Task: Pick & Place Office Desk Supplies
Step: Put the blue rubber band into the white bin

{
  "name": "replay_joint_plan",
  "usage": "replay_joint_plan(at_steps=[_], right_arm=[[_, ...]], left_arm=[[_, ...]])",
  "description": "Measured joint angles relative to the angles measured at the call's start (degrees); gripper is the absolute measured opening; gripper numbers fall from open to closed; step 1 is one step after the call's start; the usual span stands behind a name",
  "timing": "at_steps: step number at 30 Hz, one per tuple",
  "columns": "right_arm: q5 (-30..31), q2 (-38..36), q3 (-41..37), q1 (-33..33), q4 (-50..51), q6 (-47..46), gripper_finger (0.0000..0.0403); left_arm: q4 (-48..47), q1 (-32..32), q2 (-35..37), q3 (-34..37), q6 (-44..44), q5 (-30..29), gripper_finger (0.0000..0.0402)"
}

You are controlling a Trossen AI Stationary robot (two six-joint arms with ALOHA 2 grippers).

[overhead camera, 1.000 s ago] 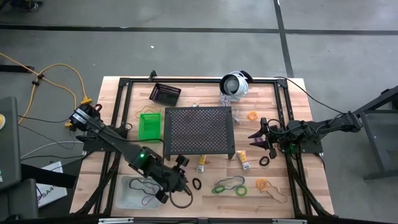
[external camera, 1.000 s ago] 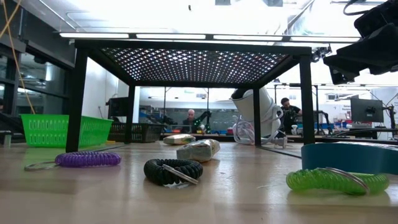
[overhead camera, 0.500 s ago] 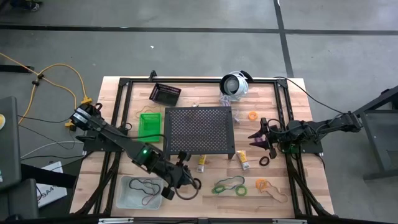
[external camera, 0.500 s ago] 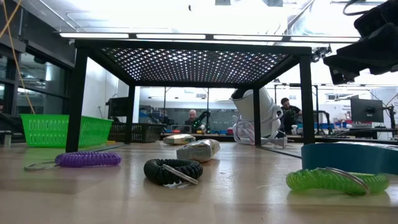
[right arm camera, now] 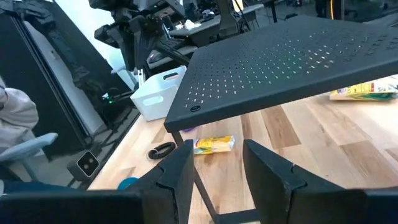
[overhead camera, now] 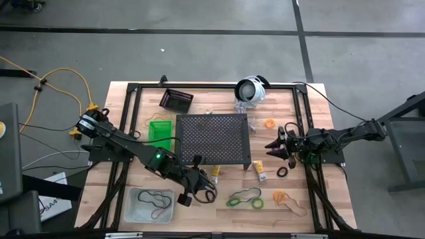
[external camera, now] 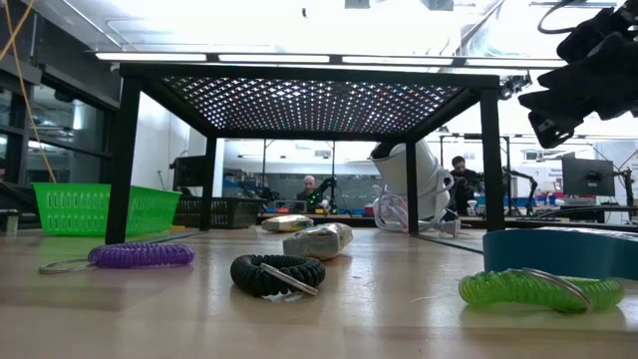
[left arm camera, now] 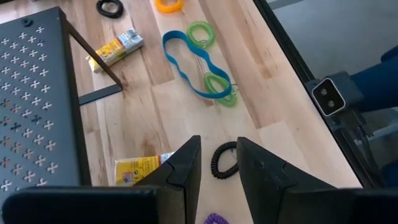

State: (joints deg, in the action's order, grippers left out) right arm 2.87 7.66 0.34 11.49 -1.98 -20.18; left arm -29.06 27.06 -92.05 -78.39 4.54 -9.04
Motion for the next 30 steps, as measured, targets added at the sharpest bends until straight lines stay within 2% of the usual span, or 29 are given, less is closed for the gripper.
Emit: replay_joint_plan(at_steps=[6, 17, 30], right_arm=[[-0.37, 0.00, 0.00, 0.00, -3.53, -2.55, 0.0126], [-5.77, 1.54, 0.53, 0.52, -10.76, -0.58, 0.0126], [-6.05, 14.88, 6.90, 5.57, -19.03, 5.65, 0.0126]], left_arm=[[0.00, -0.83, 0.00, 0.00, 0.00, 0.00, 0.0097], [-0.02, -1.08, 0.00, 0.00, -0.02, 0.01, 0.0097], [-0.03, -1.08, 0.00, 0.00, 0.28, 0.00, 0.0097]])
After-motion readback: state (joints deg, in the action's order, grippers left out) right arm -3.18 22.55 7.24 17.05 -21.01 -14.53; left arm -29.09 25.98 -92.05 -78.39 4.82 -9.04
